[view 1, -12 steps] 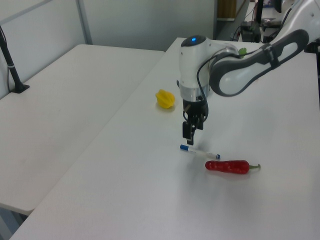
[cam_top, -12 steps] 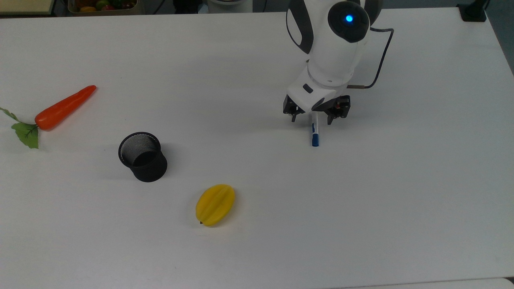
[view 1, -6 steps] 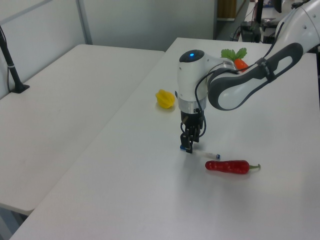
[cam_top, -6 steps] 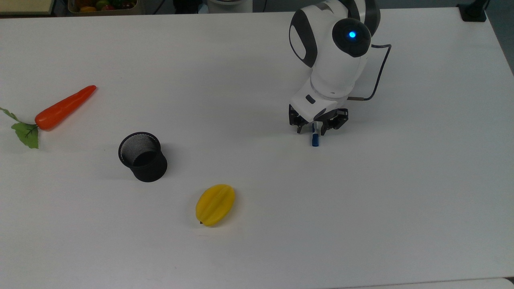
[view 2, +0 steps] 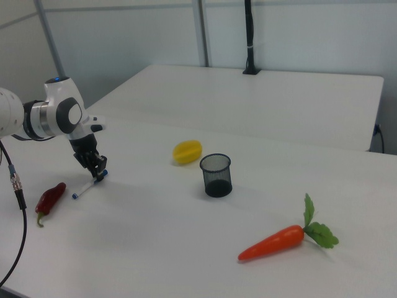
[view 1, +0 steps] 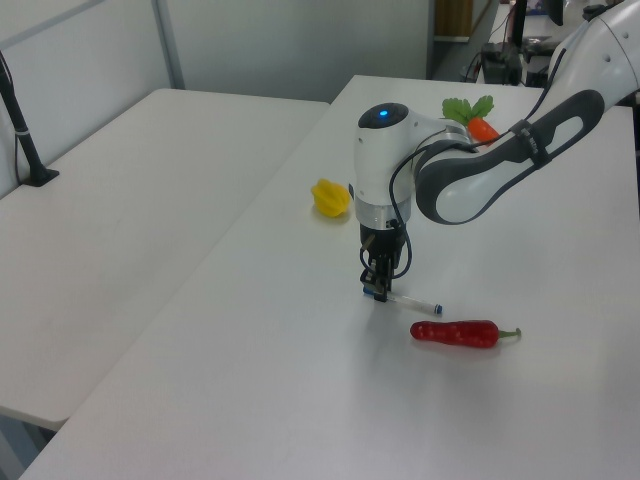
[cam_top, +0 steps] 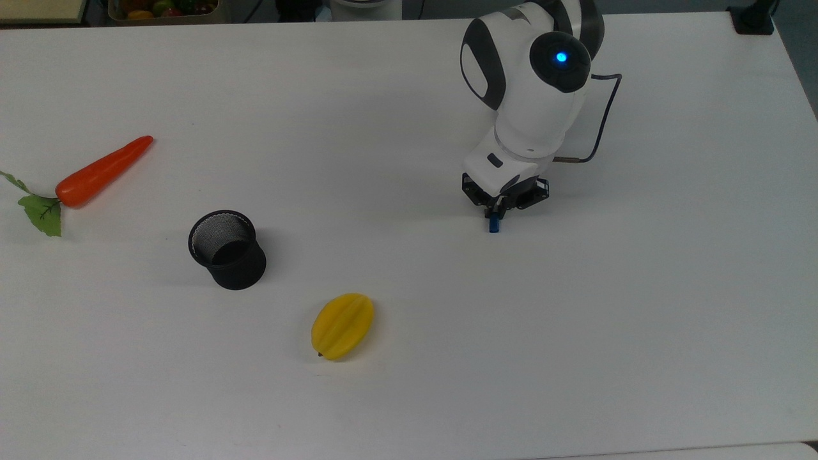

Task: Place marker
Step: 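Close the gripper on the marker's cap end, then lift the marker and carry it over the black mesh pen cup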

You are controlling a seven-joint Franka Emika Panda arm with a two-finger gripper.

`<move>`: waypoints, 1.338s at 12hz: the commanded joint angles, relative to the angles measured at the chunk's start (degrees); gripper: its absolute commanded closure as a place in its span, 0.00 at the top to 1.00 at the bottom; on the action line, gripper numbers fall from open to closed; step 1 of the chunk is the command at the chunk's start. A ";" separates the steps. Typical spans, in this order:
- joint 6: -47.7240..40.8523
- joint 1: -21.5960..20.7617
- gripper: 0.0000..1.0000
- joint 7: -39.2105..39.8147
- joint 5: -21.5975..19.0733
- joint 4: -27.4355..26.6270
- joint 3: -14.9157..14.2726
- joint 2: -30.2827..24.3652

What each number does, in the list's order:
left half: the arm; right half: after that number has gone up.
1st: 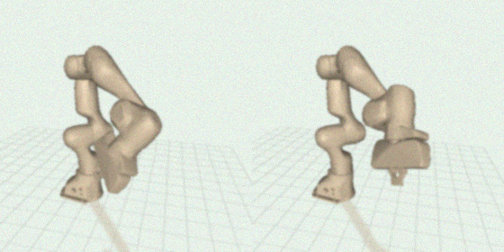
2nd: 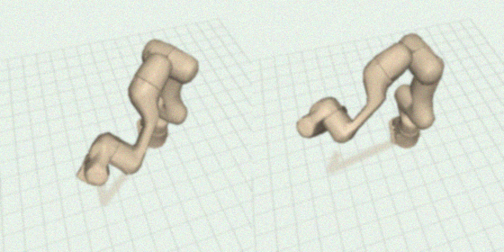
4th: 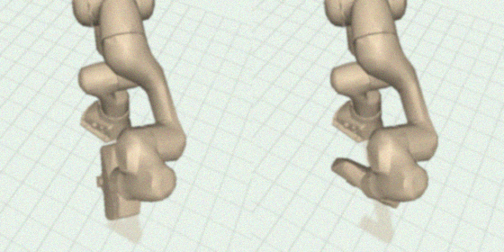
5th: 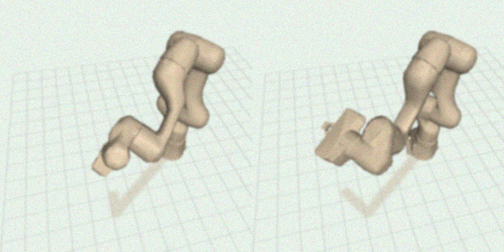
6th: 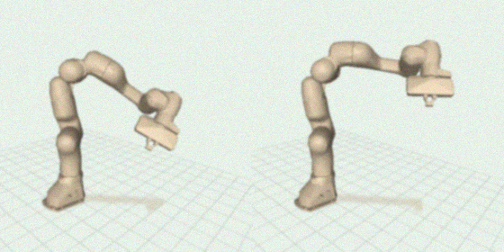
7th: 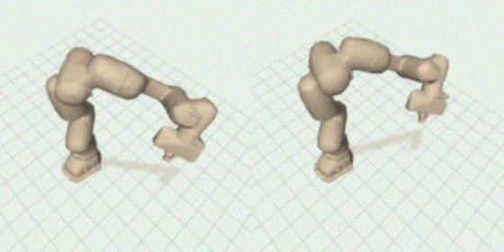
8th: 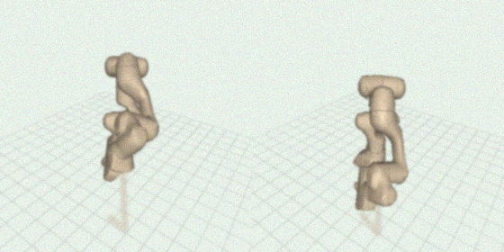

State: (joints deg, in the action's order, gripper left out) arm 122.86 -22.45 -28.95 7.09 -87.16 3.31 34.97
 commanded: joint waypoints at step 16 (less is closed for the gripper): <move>-1.69 21.99 0.09 11.37 0.90 -0.38 -1.11 -19.07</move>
State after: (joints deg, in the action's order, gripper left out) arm 116.71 -3.31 -20.12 7.45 -85.61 2.28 18.07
